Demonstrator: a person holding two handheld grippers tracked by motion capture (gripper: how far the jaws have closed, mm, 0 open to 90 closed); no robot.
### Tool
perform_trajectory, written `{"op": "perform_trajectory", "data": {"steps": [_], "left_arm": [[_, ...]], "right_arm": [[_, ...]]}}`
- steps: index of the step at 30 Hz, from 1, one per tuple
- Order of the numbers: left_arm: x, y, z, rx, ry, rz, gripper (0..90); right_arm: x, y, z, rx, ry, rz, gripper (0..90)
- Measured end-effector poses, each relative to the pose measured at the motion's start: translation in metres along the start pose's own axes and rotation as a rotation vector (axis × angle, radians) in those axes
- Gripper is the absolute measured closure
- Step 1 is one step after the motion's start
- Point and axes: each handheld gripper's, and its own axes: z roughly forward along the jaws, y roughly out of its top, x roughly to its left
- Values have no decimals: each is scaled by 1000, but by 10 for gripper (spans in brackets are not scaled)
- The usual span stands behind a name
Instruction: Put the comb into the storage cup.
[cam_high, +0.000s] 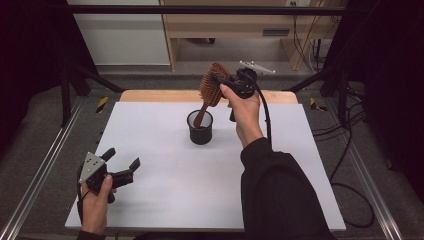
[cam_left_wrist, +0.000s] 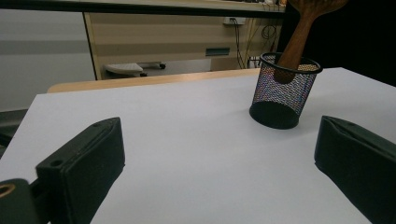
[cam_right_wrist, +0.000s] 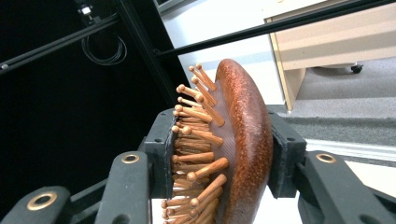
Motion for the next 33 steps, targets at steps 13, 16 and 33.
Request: {"op": "perform_trajectory", "data": {"steps": [13,16,33], "left_arm": [[0,0,0,2,-1,5,21],[0,0,0,1,0,6,20],[2,0,0,-11,1,29,21]], "right_arm": [[-1,-14,12,40,-1,-12,525],[-1,-17,15,49,0,-15,524],[-9,-33,22,79,-14,-1,523]]}}
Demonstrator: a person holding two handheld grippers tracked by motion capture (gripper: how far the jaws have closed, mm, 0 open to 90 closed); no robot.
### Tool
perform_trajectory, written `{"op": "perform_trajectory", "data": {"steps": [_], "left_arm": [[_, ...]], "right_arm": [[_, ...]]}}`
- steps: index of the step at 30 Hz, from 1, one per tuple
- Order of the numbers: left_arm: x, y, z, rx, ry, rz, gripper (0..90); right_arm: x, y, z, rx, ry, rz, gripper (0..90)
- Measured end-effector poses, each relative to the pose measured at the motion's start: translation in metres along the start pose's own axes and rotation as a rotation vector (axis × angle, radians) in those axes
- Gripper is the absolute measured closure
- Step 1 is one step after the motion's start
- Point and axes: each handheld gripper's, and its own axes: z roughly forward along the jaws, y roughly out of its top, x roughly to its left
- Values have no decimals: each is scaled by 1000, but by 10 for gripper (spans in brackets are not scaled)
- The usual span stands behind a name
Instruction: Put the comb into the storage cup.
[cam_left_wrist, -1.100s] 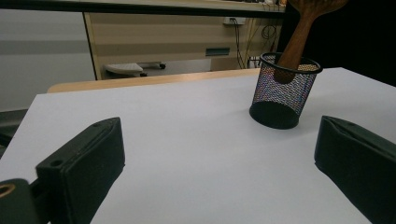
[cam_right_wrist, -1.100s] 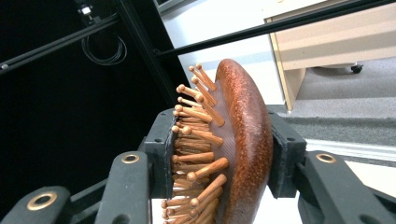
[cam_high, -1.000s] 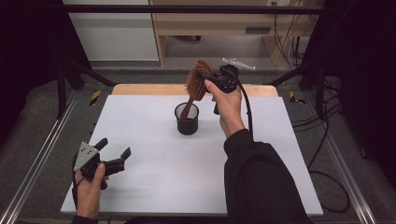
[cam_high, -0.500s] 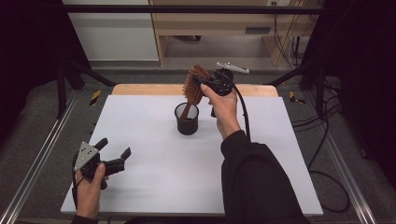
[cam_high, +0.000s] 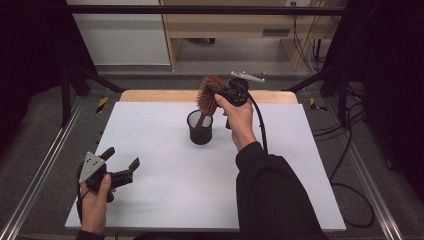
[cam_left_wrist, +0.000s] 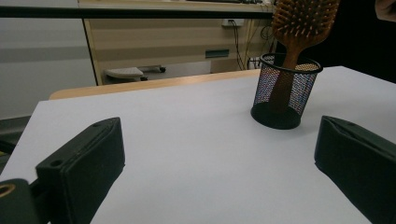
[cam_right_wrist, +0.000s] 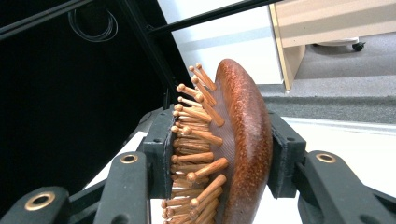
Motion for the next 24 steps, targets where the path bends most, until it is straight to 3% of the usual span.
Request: {"op": "perform_trajectory", "data": {"steps": [24], "left_arm": [[-2,0,1,6,-10,0,20]], "right_arm": [[3,-7,11,23,10,-8,521]]}}
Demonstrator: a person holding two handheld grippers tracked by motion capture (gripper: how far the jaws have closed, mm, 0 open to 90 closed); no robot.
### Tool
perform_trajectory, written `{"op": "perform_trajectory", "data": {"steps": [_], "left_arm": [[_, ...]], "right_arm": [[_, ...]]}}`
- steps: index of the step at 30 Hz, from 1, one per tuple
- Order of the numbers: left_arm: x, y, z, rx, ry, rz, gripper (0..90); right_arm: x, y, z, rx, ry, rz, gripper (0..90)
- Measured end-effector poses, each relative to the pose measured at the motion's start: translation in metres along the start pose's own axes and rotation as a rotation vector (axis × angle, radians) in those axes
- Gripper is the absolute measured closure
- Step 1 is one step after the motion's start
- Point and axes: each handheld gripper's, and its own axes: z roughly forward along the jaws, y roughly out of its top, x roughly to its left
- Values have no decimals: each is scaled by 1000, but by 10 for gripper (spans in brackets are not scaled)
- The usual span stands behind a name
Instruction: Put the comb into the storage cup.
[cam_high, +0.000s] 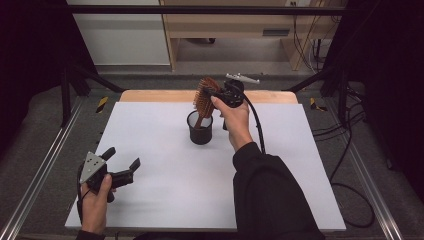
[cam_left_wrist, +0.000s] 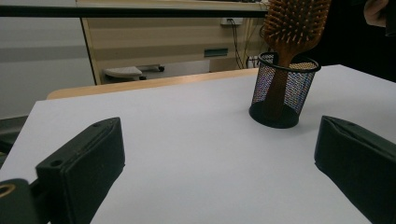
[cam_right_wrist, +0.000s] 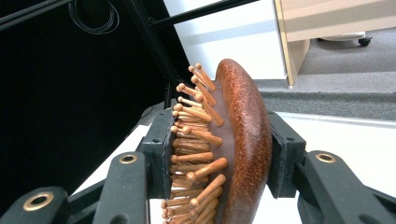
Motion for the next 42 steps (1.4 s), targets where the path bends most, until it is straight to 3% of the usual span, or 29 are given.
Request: {"op": "perform_trajectory", "data": {"steps": [11,26,42], "left_arm": [[-1,0,1,3,1,1,20],[-4,-1,3,6,-11,2,20],[-7,-1,5,9,-18,5,20]], "right_arm": [[-2,0,2,-1,3,0,518],[-19,-2,11,-14,-2,41,498],[-18,-2,12,-10,-17,-2,465]]}}
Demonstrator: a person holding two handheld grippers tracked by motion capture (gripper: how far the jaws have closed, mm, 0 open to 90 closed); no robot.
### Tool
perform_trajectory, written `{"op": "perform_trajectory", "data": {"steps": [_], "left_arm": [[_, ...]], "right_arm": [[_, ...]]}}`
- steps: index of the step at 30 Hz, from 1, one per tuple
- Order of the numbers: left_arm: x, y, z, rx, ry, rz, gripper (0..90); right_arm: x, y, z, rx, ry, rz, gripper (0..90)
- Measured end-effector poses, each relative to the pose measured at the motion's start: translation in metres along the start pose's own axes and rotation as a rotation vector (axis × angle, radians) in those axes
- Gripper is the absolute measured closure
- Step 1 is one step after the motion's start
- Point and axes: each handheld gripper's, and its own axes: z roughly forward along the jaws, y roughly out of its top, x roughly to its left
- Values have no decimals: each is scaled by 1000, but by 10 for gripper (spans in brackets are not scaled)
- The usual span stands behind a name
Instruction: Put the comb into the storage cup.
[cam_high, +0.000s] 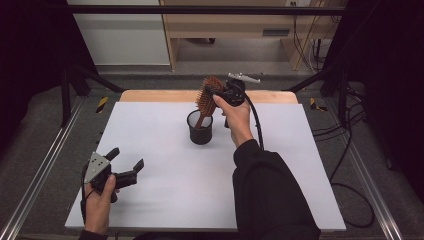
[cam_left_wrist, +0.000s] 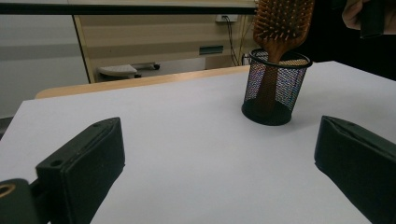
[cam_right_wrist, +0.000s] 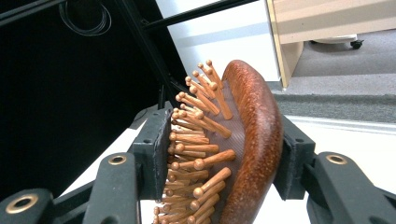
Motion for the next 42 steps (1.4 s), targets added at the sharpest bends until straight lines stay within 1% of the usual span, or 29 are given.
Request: {"op": "perform_trajectory", "data": {"steps": [8,27,31,42], "left_arm": [[0,0,0,0,5,2,21],[-1,-1,1,7,-3,5,21],[-1,-1,1,7,0,3,22],[-1,-1,1,7,0,2,22]], "right_arm": [[-1,0,0,4,-8,-15,448],[-4,1,-2,27,-21,-40,418],[-6,2,-3,33,-21,-34,414],[-6,3,-5,46,-23,-43,401]]}}
